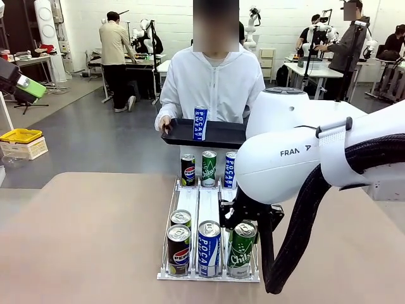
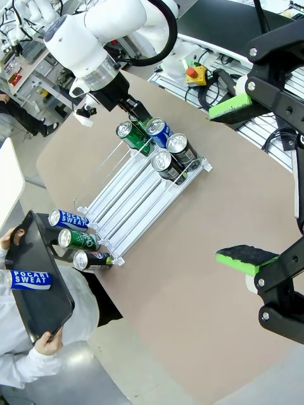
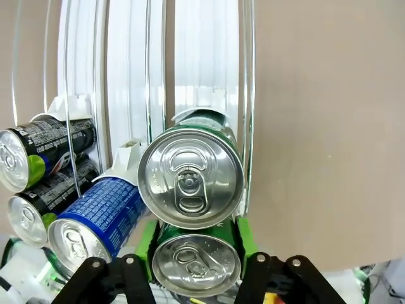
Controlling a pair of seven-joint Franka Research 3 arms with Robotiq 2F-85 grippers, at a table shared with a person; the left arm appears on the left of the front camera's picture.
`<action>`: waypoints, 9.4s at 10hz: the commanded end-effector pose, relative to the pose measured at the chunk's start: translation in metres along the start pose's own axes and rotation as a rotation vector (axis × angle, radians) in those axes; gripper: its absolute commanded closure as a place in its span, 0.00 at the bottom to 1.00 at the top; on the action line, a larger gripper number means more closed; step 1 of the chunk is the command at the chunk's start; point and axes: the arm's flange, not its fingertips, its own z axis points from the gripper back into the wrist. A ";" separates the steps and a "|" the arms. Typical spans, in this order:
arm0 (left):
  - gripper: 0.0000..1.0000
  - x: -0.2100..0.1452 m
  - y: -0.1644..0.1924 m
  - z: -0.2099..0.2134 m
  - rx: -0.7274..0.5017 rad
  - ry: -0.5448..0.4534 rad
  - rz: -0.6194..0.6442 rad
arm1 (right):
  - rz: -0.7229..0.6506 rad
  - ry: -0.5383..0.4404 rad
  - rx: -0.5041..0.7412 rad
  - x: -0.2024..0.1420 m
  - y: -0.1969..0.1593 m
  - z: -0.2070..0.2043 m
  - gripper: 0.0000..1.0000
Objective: Retrieve and hand over the desired beverage to the person.
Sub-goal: Pick up another can of the same type that the person held from the Automatic Can Dispenser, then place the picked can on the Handle tray extended by the person.
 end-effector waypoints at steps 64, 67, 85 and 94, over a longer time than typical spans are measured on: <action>0.00 -0.001 0.002 0.001 -0.019 -0.011 -0.017 | -0.103 -0.083 -0.006 0.223 0.054 0.225 0.42; 0.00 -0.001 0.002 0.001 -0.019 -0.011 -0.017 | -0.106 -0.051 -0.012 0.231 0.057 0.205 0.42; 0.00 -0.001 0.002 0.001 -0.019 -0.011 -0.017 | -0.060 0.045 -0.054 0.231 0.061 0.179 0.00; 0.00 -0.001 0.002 0.001 -0.019 -0.011 -0.017 | -0.102 -0.006 -0.072 0.179 0.042 0.230 0.00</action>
